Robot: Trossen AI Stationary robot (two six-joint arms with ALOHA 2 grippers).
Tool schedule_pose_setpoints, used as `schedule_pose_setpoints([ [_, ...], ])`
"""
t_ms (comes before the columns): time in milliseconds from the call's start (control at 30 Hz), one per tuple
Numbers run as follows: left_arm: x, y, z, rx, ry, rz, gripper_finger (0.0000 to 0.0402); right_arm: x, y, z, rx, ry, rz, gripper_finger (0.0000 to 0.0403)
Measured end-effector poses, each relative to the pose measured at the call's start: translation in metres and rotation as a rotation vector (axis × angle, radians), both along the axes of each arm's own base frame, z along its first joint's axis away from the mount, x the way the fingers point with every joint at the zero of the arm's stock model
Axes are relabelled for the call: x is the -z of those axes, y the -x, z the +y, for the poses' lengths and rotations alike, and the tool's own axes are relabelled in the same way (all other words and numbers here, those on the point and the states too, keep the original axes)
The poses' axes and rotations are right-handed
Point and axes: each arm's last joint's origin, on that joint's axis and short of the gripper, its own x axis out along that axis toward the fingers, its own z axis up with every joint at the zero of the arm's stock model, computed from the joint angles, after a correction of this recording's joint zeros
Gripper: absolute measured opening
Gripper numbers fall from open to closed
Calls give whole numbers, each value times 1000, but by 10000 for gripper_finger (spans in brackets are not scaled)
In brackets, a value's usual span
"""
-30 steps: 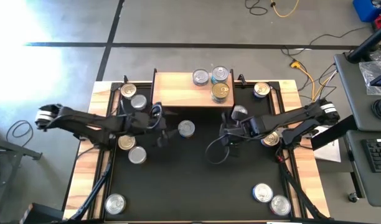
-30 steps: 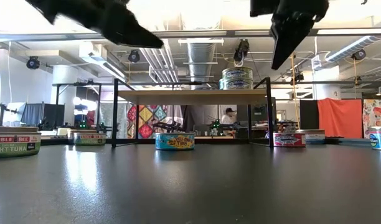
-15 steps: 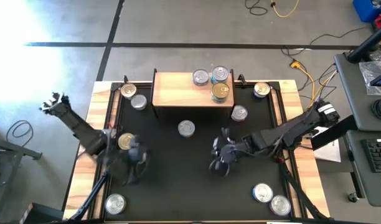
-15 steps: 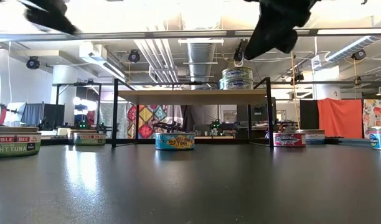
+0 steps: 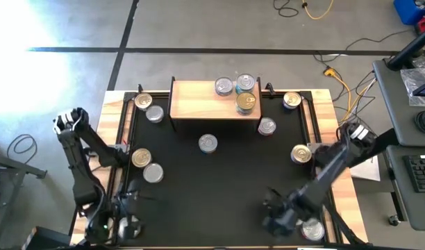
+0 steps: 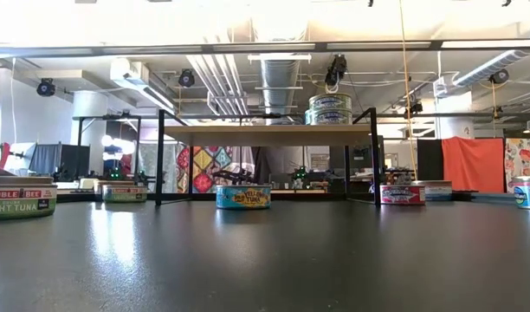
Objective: Stack canned seafood by type on shelf
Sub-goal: Stack the dark blue tuna can on top of the dark blue tuna can on the shelf
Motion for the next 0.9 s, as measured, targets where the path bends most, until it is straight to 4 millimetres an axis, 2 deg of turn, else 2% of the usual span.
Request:
schedule_pose_setpoints([
  [100,8,-7,-3,-24,-23,12,309,13,28,18,134,29,108,13],
  [167,13,-11,-4,-33,-28,33,309,25,40,26,222,44,153,13],
  [367,22,-21,-1,-59,-70,82,309,50,50,30,362,116,386,13],
  [467,25,-26,2,-80,-93,92,309,53,50,29,374,144,393,13],
  [567,27,-33,5,-100,-123,100,309,52,43,28,361,159,313,13],
  [700,29,-45,12,-135,-165,112,309,42,21,26,300,195,139,13],
  [833,31,-53,17,-162,-185,119,309,14,8,30,177,233,-37,13],
  [900,33,-55,17,-168,-192,123,309,3,11,29,169,257,-23,13],
])
